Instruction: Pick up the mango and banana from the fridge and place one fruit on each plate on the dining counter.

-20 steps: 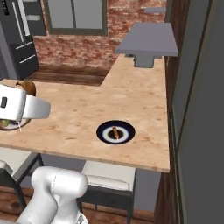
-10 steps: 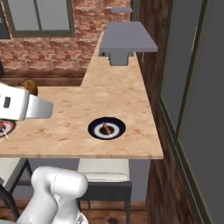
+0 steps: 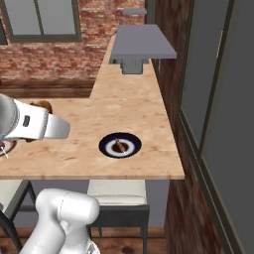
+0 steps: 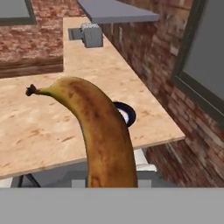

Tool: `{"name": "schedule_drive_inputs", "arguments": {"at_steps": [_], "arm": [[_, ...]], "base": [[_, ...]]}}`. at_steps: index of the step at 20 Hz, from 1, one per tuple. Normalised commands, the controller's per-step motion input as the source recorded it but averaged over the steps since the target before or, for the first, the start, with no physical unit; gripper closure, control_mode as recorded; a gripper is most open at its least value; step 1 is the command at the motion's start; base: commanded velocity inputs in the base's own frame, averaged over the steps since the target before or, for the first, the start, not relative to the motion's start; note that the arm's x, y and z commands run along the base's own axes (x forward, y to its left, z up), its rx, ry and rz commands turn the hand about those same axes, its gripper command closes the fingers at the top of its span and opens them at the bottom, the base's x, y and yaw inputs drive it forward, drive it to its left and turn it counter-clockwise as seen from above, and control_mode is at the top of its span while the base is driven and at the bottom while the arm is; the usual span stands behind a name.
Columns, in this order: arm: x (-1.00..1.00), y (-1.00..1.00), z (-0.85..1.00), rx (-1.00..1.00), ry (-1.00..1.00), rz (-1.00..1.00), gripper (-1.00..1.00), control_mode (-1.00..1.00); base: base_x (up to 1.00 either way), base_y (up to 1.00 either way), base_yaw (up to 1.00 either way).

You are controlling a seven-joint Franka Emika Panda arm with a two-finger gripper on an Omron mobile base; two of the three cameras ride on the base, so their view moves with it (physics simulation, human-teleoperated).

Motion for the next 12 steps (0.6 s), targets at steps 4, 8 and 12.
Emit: {"name": "schedule_drive_inputs", "arguments": {"at_steps": [4,8,12], "arm": [[0.09,-0.25,-0.55,0.0,0.04,0.15,1.0,-1.0],[0.35,-0.14,-0.61,0.0,0.11,0.07,1.0,-1.0],[0.62,-0.03,-0.53,0.0,0.23,0.0,1.0,-1.0]], "base": [[0.0,0.0,0.0],[0.0,0.0,0.0],[0.0,0.0,0.0]]}}
